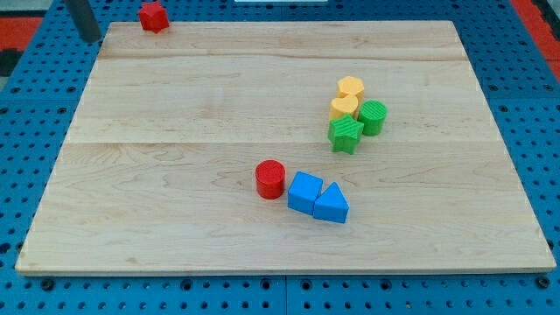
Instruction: Place the arm left to the red star
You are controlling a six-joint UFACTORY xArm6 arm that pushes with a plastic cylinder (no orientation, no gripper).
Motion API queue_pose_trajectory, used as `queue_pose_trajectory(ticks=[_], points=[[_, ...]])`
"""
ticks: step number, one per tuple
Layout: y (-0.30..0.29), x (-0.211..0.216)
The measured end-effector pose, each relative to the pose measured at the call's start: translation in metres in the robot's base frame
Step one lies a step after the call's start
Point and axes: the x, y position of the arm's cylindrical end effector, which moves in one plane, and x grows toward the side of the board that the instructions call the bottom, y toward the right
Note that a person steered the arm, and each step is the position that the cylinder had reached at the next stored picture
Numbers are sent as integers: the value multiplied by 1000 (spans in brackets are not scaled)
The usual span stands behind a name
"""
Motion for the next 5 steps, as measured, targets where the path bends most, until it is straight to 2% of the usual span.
queue_pose_trajectory(ticks=[3, 4, 5], points=[[23, -10], [59, -9], [131, -9]])
